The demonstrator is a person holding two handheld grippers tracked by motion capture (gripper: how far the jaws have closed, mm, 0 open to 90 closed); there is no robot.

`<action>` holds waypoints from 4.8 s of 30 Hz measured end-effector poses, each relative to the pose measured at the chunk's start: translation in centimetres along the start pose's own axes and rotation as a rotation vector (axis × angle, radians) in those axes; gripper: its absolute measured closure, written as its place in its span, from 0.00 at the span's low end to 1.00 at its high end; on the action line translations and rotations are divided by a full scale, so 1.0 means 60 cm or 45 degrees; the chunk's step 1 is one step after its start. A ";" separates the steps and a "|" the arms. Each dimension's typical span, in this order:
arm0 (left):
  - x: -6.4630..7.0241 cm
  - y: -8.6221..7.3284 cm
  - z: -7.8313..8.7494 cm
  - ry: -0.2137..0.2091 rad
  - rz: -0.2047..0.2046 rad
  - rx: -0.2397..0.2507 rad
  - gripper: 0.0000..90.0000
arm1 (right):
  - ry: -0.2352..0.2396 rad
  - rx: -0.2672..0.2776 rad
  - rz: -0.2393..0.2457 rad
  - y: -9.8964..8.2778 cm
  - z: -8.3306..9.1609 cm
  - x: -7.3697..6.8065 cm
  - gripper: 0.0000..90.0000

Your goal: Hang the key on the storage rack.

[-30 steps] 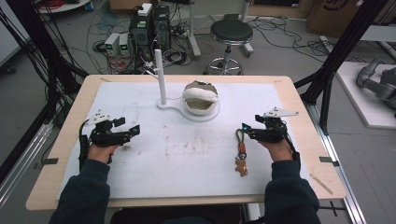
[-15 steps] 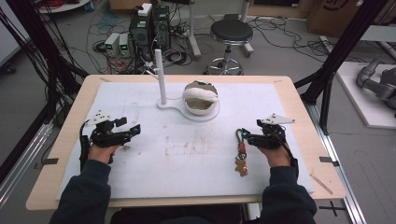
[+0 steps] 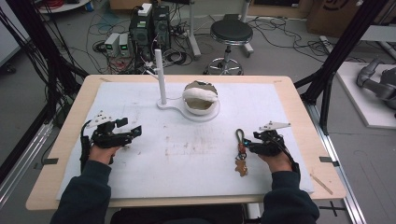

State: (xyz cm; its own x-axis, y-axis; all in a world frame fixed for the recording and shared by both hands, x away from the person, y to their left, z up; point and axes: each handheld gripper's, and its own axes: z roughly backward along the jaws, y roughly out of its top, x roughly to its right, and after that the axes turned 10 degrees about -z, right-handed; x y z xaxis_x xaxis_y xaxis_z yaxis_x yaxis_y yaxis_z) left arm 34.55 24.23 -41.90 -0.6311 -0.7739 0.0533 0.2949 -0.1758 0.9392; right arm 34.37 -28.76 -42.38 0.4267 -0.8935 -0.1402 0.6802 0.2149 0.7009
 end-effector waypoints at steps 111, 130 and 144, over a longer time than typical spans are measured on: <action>-0.019 -0.002 0.019 0.031 0.064 0.050 0.23 | 0.281 0.335 0.232 0.291 -0.100 -0.214 0.50; -0.006 0.001 0.010 0.020 -0.010 0.059 0.19 | 0.129 0.321 0.240 0.125 -0.014 -0.064 0.24; 0.008 0.002 0.002 0.001 -0.044 0.047 0.20 | -0.004 0.285 0.081 0.018 0.027 0.014 0.24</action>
State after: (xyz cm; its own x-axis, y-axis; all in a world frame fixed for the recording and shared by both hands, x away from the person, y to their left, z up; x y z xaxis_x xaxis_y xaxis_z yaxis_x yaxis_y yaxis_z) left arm 34.21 23.89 -41.71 -0.6400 -0.7682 0.0200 0.2458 -0.1799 0.9525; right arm 34.48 -29.91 -40.62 0.4621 -0.8824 -0.0887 0.5024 0.1780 0.8461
